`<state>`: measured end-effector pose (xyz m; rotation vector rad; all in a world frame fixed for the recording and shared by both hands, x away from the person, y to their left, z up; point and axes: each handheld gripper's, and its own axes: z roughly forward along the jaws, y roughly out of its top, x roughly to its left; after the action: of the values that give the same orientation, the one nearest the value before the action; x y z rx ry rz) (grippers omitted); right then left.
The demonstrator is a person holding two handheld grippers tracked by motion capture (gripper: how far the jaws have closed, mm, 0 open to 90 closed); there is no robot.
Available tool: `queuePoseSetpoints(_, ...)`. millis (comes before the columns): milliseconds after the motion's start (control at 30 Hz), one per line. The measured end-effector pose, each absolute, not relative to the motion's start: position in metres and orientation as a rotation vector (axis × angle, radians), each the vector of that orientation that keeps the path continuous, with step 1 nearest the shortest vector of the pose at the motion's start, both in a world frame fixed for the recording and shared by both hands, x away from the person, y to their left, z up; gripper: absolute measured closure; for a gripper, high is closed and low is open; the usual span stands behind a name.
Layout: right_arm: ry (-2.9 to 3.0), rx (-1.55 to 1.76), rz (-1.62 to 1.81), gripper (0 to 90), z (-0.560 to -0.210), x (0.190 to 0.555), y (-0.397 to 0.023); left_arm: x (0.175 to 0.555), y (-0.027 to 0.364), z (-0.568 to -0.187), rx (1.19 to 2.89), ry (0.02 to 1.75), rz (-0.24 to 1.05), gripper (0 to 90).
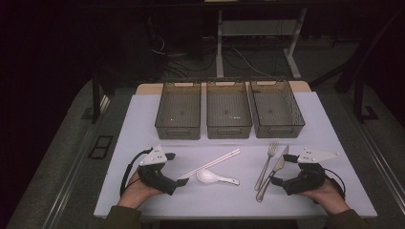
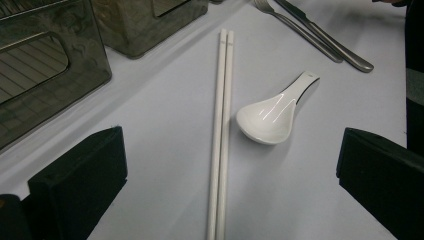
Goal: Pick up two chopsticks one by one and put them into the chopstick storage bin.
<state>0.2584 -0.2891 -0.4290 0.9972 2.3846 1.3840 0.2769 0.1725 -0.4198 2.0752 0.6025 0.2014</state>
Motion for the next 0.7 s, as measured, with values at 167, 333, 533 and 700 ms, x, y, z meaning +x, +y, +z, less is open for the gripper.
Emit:
queuePoseSetpoints(167,2.38,0.998,1.4,0.7,-0.428,0.2567,-0.2917,0.2771,0.1727,-0.4188,2.065,0.607,0.206,0.0)
queuePoseSetpoints(333,2.381,0.999,1.408,0.7,-0.4286,0.2575,-0.2924,0.2791,0.1724,-0.4175,2.072,0.607,0.208,0.0)
queuePoseSetpoints(533,2.384,1.01,1.4,0.8,-0.4284,0.2569,-0.292,0.2808,0.1704,-0.4147,2.065,0.597,0.215,0.0)
queuePoseSetpoints(700,2.385,1.01,1.4,0.8,-0.4286,0.2571,-0.2915,0.2838,0.1678,-0.4118,2.059,0.594,0.223,0.0)
